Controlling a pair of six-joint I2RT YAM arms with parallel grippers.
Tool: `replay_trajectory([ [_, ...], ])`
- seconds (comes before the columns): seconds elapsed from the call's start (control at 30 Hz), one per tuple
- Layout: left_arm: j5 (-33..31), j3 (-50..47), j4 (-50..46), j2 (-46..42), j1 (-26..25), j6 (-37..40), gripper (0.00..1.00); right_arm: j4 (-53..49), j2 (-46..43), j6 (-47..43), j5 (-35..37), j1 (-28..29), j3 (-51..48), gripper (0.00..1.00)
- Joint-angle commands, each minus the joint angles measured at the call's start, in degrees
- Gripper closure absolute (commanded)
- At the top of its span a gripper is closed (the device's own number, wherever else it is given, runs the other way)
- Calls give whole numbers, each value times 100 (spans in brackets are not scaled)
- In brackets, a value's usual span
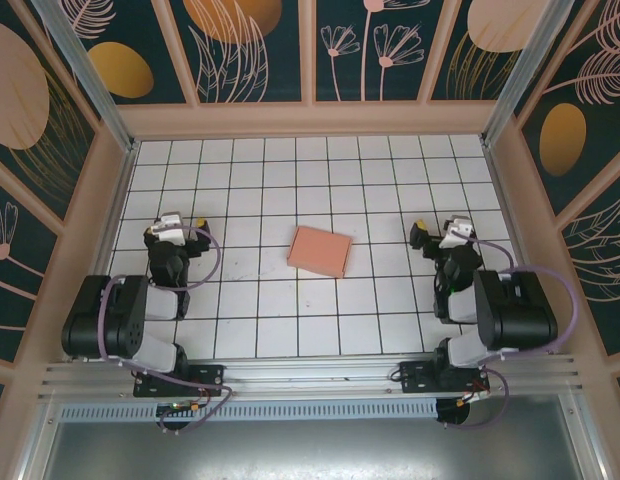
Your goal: Fold the paper box
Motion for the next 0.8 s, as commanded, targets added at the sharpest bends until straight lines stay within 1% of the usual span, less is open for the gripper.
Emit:
replay_trajectory([
  [0.0,409,151,481,56,54,-114,1,203,95,-45,-259,-24,246,1],
  [0.03,350,191,335,25,54,-119,1,342,191,-60,-272,-30,267,1],
  [0.07,124,217,333,44,54,-179,1,79,149,-47,-221,-36,345,1],
  [0.13,-7,200,341,27,54,-211,1,-137,157,30,-129,-64,469,1],
  [0.77,78,208,310,22,54,-187,1,-62,163,57,-145,-88,436,1],
])
